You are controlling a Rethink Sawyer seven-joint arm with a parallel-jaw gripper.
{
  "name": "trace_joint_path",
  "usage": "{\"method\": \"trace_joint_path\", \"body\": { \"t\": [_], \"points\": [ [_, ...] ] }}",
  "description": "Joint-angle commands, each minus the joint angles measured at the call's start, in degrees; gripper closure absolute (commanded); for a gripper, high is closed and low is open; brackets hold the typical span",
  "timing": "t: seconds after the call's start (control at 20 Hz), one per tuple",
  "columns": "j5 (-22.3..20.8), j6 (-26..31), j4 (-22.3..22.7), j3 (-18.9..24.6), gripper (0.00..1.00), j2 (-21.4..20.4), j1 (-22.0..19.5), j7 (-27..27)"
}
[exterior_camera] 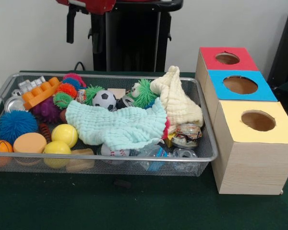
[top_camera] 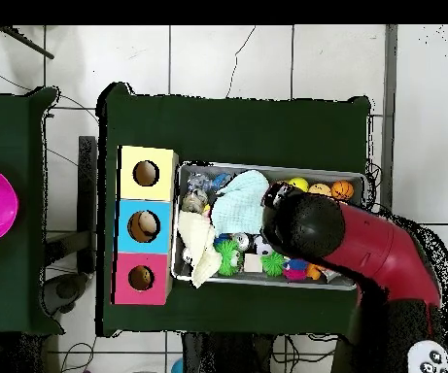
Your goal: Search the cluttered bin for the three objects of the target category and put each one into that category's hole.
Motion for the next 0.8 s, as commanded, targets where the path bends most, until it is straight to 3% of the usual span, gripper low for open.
{"method": "trace_joint_path", "body": {
  "t": [0.05,0.45,0.8],
  "points": [
    [-4.36,6.48,-4.35,8.85,0.0,5.0,-2.66,-10.72],
    [-6.48,10.29,-9.5,10.8,0.0,7.31,-4.57,-10.9],
    [-7.66,12.17,-11.03,11.07,0.0,6.37,-4.33,-9.0]
  ]
}}
